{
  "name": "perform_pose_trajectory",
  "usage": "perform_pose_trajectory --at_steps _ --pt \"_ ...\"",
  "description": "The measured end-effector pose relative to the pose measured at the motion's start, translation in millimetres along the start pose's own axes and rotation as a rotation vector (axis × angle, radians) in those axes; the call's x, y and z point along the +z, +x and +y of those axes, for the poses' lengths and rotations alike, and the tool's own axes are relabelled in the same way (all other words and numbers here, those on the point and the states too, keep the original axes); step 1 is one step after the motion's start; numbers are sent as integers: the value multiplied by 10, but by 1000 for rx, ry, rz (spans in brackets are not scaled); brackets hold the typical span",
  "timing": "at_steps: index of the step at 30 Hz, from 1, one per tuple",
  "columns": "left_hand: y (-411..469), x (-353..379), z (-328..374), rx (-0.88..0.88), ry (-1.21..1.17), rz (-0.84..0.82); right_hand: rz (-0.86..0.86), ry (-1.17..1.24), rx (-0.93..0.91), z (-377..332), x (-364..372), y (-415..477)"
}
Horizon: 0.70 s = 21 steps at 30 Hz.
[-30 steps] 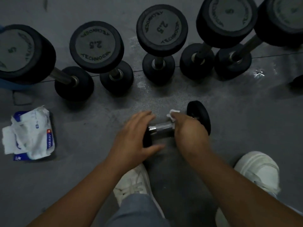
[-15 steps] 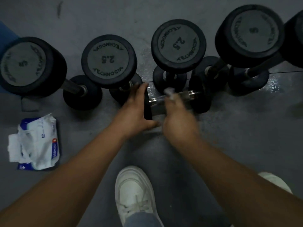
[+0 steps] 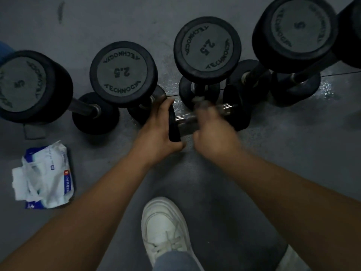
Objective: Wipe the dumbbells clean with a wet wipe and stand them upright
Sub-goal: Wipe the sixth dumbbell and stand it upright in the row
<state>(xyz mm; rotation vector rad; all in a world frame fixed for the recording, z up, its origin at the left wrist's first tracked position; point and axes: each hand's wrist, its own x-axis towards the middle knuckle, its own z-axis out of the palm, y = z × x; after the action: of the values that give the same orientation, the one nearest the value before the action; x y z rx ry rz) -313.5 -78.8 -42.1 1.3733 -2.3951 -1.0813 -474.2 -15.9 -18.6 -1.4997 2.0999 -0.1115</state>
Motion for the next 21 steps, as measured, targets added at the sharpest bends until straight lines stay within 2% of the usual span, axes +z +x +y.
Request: perform_pose_trajectory --at_steps 2,3,6,7,10,14,18,21 --pt "-77 23 -5 35 -32 27 -43 -39 -183 -50 48 -109" --pt "-119 19 3 46 -35 33 -33 -40 -171 19 16 -94" --pt "-229 -15 47 34 -34 29 57 21 82 228 -45 -60" --pt "-259 -4 61 33 -31 23 47 20 78 188 -7 -132" --pt "-344 52 88 17 -25 -31 -42 -22 -118 74 152 -379" --pt "-507 75 137 32 -7 -111 56 91 107 319 129 -429" --pt "-650 104 205 36 2 -122 -111 27 -102 100 236 -708" --pt "-786 125 261 3 -14 -147 -23 95 103 350 176 -760"
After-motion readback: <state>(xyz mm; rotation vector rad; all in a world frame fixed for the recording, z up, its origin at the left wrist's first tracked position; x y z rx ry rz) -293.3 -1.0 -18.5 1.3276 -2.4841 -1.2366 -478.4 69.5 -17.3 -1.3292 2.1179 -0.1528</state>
